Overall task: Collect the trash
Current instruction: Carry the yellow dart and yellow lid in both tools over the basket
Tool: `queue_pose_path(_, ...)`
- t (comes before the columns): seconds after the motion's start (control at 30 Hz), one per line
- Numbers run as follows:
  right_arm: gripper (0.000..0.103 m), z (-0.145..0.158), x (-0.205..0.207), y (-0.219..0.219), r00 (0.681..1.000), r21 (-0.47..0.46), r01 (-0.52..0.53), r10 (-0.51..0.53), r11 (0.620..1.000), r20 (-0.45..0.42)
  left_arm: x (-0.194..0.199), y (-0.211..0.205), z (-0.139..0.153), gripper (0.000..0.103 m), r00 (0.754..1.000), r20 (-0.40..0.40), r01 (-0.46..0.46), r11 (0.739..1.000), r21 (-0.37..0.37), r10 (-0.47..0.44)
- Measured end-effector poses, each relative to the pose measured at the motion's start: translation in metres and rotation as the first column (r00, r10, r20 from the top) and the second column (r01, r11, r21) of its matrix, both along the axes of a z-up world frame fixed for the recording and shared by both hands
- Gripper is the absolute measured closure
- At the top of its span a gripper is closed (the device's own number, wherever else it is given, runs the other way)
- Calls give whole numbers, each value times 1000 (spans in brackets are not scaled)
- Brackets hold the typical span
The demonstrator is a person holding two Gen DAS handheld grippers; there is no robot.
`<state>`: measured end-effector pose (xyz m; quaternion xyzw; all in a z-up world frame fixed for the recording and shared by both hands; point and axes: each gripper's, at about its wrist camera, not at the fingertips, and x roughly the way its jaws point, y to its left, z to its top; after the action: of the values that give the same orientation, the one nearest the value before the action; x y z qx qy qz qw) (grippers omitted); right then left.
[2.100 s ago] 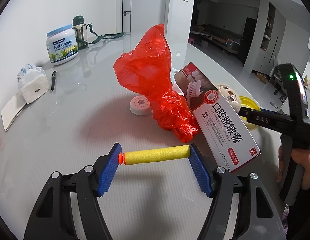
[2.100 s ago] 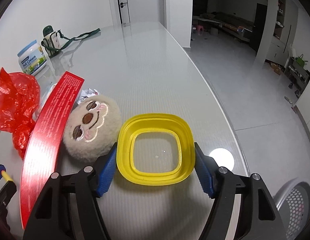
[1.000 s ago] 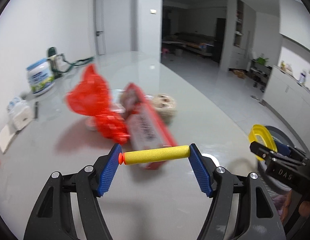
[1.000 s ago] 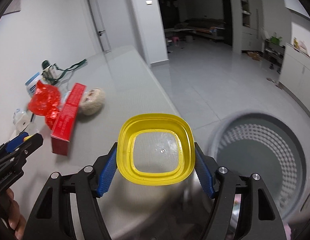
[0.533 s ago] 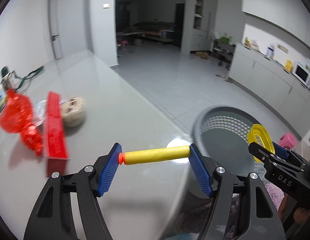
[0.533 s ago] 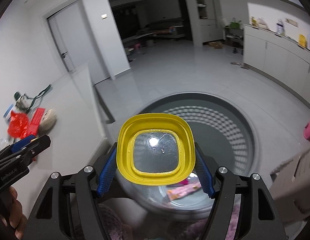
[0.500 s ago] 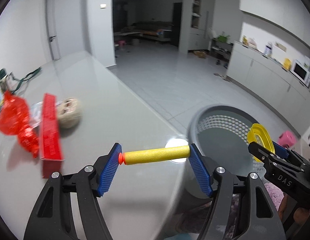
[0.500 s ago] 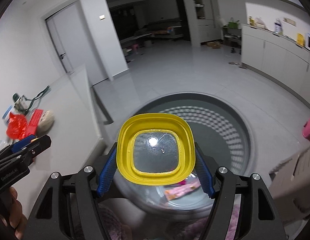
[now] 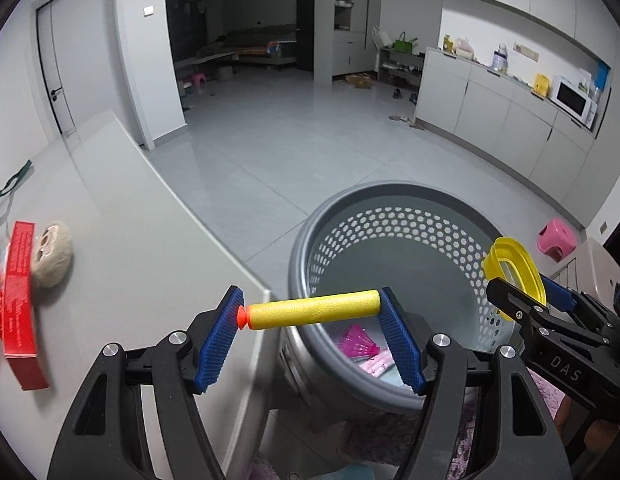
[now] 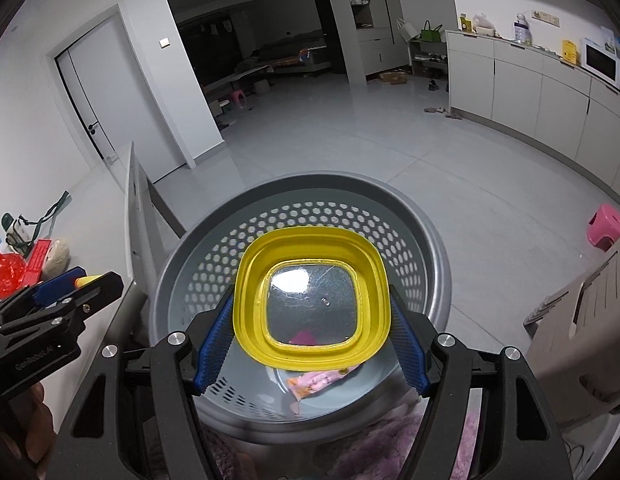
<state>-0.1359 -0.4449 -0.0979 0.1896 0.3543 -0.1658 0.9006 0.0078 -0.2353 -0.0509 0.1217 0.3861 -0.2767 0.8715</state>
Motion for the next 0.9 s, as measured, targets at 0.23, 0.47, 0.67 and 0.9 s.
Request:
queue_pose_path(0.23, 35, -6, 3, 0, 1000, 8, 7, -7, 1000, -9, 4, -12, -15, 36, 1000, -25, 13, 1000, 24, -13)
queue_pose_path(0.47, 35, -8, 8, 0, 1000, 6, 4, -3, 1000, -10, 2, -20, -19, 36, 999, -33, 18, 999, 37, -17)
queue_pose_path(0.67, 35, -11, 11, 0, 1000, 8, 7, -7, 1000, -14, 3, -21, -21, 36, 999, -40, 18, 999, 42, -16)
queue_pose_path(0.9, 35, -13, 14, 1, 1000, 10, 3, -3, 1000, -21, 3, -21, -21, 36, 999, -40, 17, 999, 44, -16)
